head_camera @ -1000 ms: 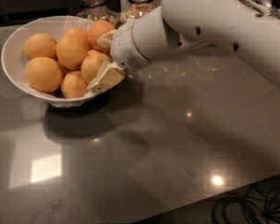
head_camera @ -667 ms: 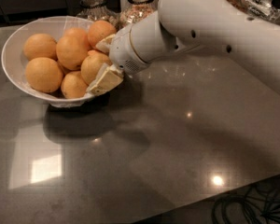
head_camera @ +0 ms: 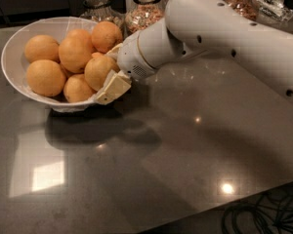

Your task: Pick orange from white bowl

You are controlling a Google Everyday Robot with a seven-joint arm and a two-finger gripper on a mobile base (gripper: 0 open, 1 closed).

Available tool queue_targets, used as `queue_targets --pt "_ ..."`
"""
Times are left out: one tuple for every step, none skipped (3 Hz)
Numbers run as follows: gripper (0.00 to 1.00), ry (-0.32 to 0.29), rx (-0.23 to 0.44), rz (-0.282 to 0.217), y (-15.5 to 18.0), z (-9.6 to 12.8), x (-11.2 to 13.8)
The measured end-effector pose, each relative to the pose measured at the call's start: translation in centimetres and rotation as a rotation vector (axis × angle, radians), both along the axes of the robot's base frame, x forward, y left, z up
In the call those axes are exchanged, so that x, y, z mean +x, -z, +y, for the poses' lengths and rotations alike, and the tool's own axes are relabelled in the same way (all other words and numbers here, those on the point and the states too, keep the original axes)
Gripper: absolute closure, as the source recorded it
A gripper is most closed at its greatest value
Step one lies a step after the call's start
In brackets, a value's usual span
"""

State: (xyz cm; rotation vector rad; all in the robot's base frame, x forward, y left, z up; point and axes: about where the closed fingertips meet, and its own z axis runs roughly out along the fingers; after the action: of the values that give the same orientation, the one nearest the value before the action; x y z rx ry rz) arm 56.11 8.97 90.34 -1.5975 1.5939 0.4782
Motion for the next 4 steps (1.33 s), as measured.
queue_targets --pt "0.67 0.001 0.005 0.005 0.1 0.0 0.1" --pt "0.90 0.001 0.005 0.005 0.1 0.0 0.1" --pt "1.00 -0.041 0.012 -0.007 -3.1 0.5 0.3" --pt "1.00 -0.042 0.012 -0.007 -3.1 0.6 0.3"
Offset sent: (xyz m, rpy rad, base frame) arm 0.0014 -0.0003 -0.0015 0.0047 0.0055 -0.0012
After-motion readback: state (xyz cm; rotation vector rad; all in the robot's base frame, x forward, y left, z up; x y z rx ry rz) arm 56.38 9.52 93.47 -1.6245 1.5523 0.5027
